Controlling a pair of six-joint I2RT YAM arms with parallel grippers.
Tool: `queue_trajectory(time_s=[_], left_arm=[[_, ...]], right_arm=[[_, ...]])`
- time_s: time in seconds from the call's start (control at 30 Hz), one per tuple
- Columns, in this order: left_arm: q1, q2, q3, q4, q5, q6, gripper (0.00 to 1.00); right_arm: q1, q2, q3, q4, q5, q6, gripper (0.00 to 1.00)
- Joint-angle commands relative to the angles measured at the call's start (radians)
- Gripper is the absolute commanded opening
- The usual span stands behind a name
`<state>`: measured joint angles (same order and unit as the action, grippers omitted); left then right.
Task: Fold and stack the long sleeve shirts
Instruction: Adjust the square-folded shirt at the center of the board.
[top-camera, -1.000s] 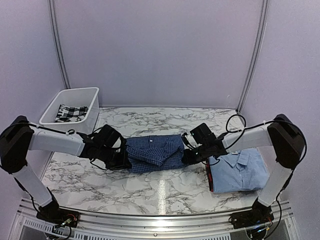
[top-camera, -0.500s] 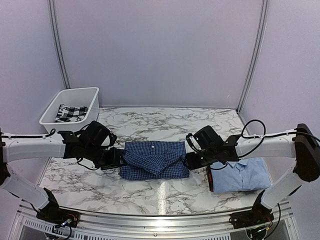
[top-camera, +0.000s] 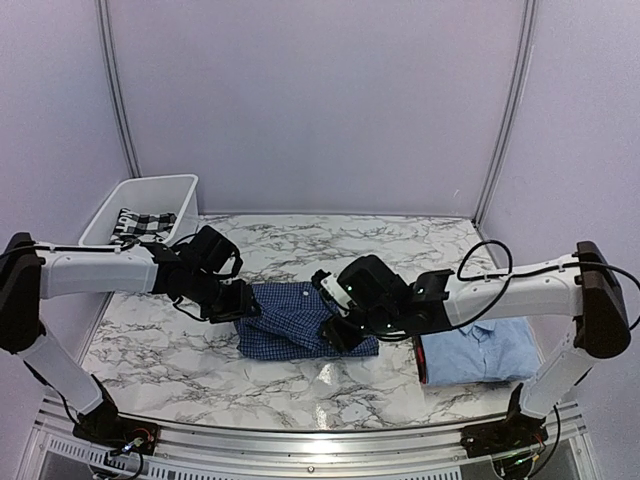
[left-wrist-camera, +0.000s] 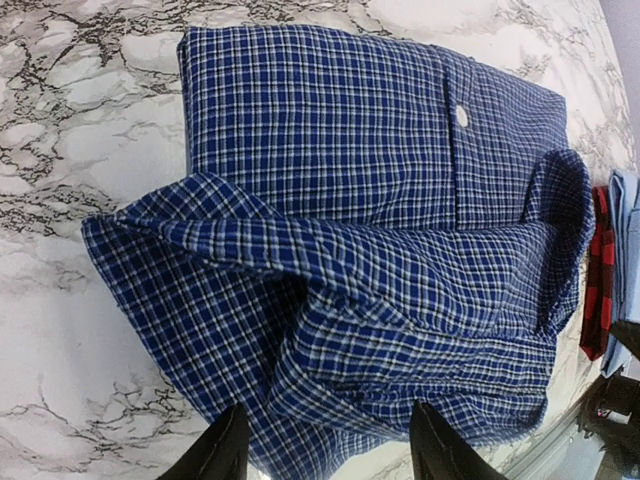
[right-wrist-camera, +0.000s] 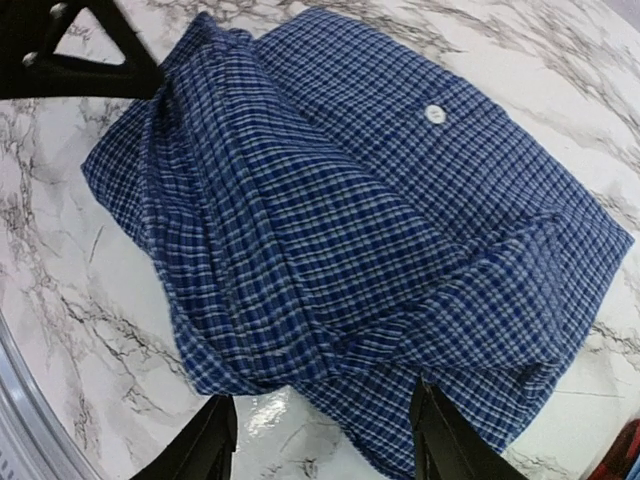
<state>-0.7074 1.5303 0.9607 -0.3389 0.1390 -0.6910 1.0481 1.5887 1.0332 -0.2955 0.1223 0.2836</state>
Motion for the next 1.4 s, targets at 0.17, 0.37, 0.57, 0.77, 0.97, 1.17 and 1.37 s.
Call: queue_trajectory(time_s=[0.17,0.37,0.57,0.77,0.97,1.17,1.37], left_arm=[[0.010,0.096,0.066,0.000,0.025,0.027,0.56],[0.010,0.148,0.099,0.020,0.050,0.038,0.41],[0.009,0.193,0.159,0.028,0.077,0.054,0.13],[0.009,0.238,0.262,0.026,0.101,0.089,0.03],[0.018,0.331,0.377,0.027,0.102,0.106,0.00],[0.052,0.429,0.488,0.027,0.097,0.104,0.00],[0.095,0.455,0.514,0.028,0.082,0.105,0.37]], right_arm=[[0.107,0.086,0.078,0.013,0.064,-0.075,0.59],[0.110,0.163,0.108,0.012,0.120,-0.095,0.58],[0.109,0.224,0.182,-0.042,0.288,-0.036,0.38],[0.069,0.208,0.230,-0.121,0.411,0.052,0.08],[-0.017,0.229,0.310,-0.171,0.410,0.043,0.08],[-0.110,0.290,0.376,-0.138,0.394,0.006,0.19],[-0.208,0.299,0.393,-0.089,0.289,-0.012,0.52]])
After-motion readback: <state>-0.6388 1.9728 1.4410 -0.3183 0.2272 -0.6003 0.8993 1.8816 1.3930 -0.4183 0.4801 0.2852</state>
